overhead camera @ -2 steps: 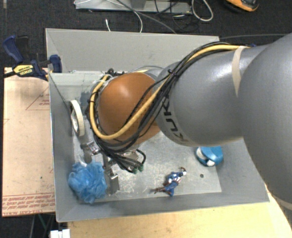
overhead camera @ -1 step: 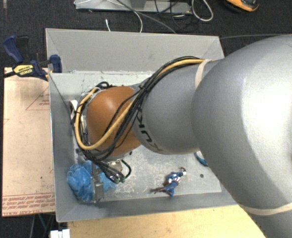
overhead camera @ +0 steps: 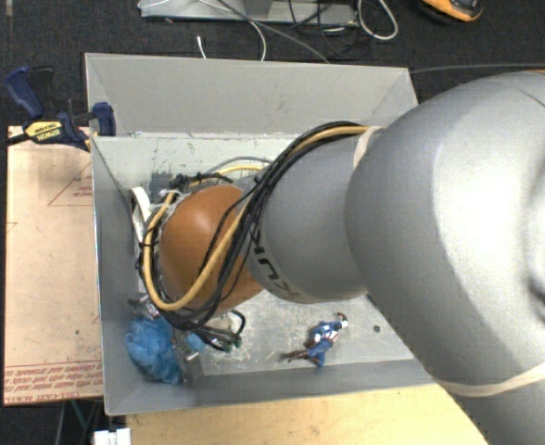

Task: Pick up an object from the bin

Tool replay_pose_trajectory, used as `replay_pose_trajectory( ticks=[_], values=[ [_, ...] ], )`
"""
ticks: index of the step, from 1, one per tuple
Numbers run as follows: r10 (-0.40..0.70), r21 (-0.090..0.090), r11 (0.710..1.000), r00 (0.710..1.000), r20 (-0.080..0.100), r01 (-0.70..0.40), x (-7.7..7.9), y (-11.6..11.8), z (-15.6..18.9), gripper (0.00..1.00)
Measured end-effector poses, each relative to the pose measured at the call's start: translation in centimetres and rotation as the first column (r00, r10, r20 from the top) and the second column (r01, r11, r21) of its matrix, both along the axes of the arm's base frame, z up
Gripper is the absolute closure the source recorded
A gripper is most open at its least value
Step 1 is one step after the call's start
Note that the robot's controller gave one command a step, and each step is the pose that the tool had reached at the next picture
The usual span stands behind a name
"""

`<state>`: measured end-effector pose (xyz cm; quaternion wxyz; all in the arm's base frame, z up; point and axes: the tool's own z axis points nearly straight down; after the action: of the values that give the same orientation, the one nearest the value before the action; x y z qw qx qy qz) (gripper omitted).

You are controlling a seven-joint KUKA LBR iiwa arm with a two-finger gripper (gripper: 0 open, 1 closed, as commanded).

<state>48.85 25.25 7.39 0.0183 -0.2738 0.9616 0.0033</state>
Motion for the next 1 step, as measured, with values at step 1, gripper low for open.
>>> replay_pose_trajectory(
  ticks=[1],
  values=[
    [-0.397,-0.011,0.918,0.917,-0.036,0.397,3.03,0.06,-0.31,1.0]
  ],
)
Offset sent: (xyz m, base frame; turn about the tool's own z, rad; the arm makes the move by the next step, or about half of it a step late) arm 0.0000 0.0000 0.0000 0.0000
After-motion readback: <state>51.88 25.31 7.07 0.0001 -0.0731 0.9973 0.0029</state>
